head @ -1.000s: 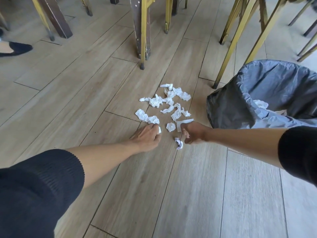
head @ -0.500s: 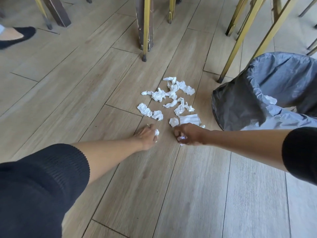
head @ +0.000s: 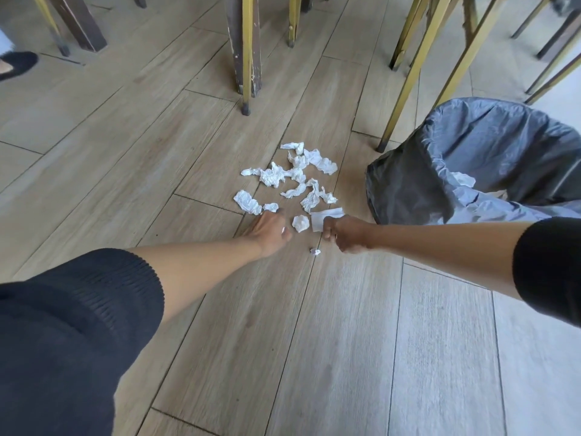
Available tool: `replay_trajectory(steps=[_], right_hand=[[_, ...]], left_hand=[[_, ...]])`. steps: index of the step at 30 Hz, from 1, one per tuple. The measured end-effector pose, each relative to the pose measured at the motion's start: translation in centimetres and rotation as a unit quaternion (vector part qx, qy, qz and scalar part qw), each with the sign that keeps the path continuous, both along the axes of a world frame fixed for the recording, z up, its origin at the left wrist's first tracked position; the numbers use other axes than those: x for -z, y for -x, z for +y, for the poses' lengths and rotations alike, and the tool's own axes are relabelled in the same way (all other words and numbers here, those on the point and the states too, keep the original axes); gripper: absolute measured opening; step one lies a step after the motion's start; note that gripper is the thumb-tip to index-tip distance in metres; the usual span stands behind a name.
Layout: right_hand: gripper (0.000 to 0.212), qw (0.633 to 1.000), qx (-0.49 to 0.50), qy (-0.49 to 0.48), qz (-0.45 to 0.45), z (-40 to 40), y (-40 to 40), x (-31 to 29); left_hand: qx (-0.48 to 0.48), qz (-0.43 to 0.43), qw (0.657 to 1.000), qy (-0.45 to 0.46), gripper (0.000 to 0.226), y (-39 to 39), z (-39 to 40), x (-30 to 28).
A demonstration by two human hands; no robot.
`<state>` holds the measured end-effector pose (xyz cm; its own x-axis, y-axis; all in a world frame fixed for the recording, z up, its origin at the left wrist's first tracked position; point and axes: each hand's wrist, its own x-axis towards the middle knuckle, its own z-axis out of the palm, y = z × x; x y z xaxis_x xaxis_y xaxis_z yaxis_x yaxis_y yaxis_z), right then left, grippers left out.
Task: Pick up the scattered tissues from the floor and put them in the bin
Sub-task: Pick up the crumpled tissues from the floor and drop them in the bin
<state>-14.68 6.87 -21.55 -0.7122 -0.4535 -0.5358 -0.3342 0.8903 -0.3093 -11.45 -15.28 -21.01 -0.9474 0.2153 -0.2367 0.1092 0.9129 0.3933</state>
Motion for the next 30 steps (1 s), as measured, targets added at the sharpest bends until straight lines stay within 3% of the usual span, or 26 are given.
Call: replay_trajectory(steps=[2,4,7,12,14,19,24,27,30], right_hand=[[0.028,0.999,-0.014,-0.028,0.013,1.0,0.0,-0.7],[0.018,0.996,-0.041,-0.071,0.038,1.7,-0.3,-1.6],[0.039,0.995,-0.022,-0.065,0.069,2.3,-0.8,-2.5],[0.072,0.985,-0.049,-0.111,0.124,1.1,-1.6,-1.2],[0.069,0.984,-0.065,-0.112,0.119,0.2,-1.9,-0.4],[0.052,0.989,-0.097,-0.087,0.072,-1.9,-3.2,0.2],[0.023,0.985,-0.113,-0.077,0.104,-3.1,-4.3,1.1],[0.020,0.990,-0.092,-0.067,0.088,-3.2,-4.6,1.0],[0.032,0.990,-0.101,-0.053,0.083,-2.2,-4.5,-0.2]], left_hand=[[0.005,-0.008,1.000,-0.019,0.011,0.3,1.0,0.0],[0.005,-0.017,0.999,-0.026,0.035,0.5,1.9,0.1],[0.005,-0.043,0.998,-0.033,0.053,1.1,2.6,1.1],[0.011,-0.100,0.995,0.015,0.035,1.1,3.6,2.4],[0.009,-0.103,0.994,0.037,0.029,0.9,3.6,2.5],[0.003,-0.103,0.994,0.042,0.039,0.5,1.9,2.6],[-0.002,-0.092,0.994,0.065,0.036,0.1,0.3,1.0],[-0.001,-0.078,0.994,0.076,0.030,0.2,-0.4,0.7],[0.016,-0.050,0.995,0.088,0.018,0.3,-0.6,0.5]])
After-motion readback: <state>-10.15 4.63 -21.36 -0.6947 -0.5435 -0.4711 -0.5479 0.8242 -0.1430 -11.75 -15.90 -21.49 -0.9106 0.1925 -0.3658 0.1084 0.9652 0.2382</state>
